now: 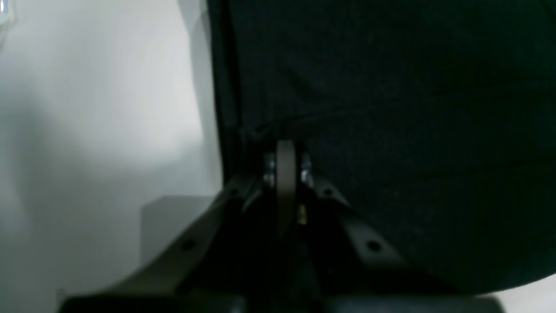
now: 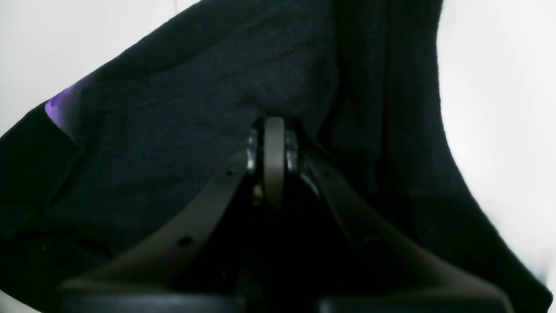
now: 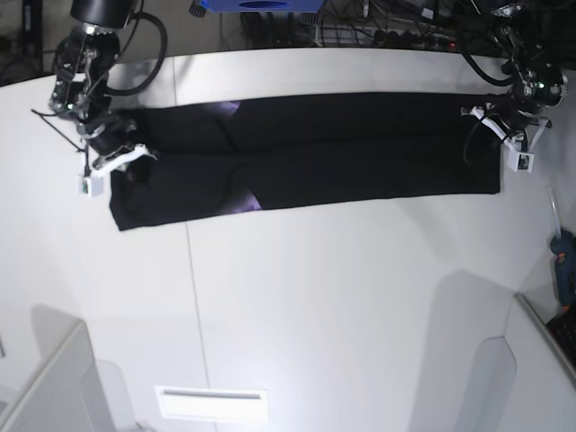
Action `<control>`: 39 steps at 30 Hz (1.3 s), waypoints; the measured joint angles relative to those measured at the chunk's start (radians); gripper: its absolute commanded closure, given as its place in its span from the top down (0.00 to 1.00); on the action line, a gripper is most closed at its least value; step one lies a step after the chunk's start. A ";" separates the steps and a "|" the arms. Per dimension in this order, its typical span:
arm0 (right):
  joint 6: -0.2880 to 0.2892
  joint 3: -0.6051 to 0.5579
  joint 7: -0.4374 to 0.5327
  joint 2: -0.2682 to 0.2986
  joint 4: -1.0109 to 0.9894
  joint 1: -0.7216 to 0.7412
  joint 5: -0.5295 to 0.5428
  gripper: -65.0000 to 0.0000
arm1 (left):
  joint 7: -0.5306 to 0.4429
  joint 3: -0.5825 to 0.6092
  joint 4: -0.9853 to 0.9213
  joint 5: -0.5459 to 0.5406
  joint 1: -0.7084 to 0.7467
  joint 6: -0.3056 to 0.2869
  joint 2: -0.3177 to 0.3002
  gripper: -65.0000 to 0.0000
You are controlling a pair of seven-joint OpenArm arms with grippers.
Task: Fold the T-shirt properly
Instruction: 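Move both grippers to the ends of the folded black strip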
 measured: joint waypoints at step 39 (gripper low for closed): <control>-0.084 -0.007 -0.051 -0.022 0.439 -0.089 -0.045 0.00 | 0.146 -0.192 0.143 0.012 -0.095 -0.071 -0.002 0.00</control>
